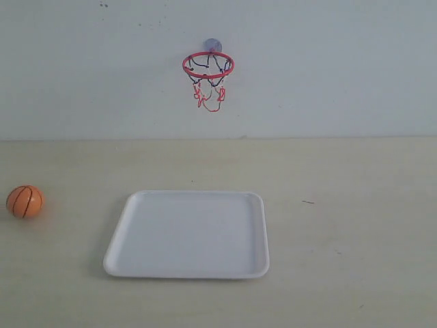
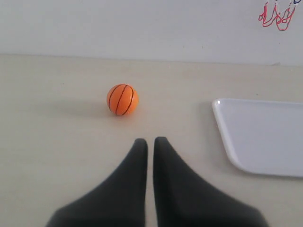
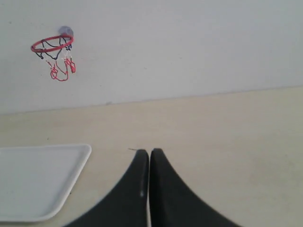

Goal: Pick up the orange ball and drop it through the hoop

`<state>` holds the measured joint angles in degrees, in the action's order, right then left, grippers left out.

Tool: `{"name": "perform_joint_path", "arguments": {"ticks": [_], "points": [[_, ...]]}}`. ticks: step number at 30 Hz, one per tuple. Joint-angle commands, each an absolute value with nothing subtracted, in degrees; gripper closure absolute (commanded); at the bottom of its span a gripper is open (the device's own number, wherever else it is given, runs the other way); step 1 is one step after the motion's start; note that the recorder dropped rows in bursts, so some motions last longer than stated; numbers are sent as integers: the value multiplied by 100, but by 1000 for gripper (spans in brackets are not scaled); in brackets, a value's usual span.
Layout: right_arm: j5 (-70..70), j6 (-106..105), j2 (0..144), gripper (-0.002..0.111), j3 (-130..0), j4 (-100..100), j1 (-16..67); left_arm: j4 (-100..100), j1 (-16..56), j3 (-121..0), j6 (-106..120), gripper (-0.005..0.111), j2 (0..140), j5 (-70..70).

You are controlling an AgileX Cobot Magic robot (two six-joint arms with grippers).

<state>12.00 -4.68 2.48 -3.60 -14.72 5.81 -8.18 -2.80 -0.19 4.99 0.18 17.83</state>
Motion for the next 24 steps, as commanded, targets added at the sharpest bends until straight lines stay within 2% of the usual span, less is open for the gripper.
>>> {"name": "perform_joint_path", "arguments": {"ticks": [1,8,24], "points": [[1290,52,90,109,-33,-945,576,-854,-286,0,456,103,0,1753],[1952,-398,0,109,0,-914,576,-854,-286,0,456,103,0,1753],[2039,-492,0,109,0,-925,576,-854,-286,0,456,103,0,1753]]}}
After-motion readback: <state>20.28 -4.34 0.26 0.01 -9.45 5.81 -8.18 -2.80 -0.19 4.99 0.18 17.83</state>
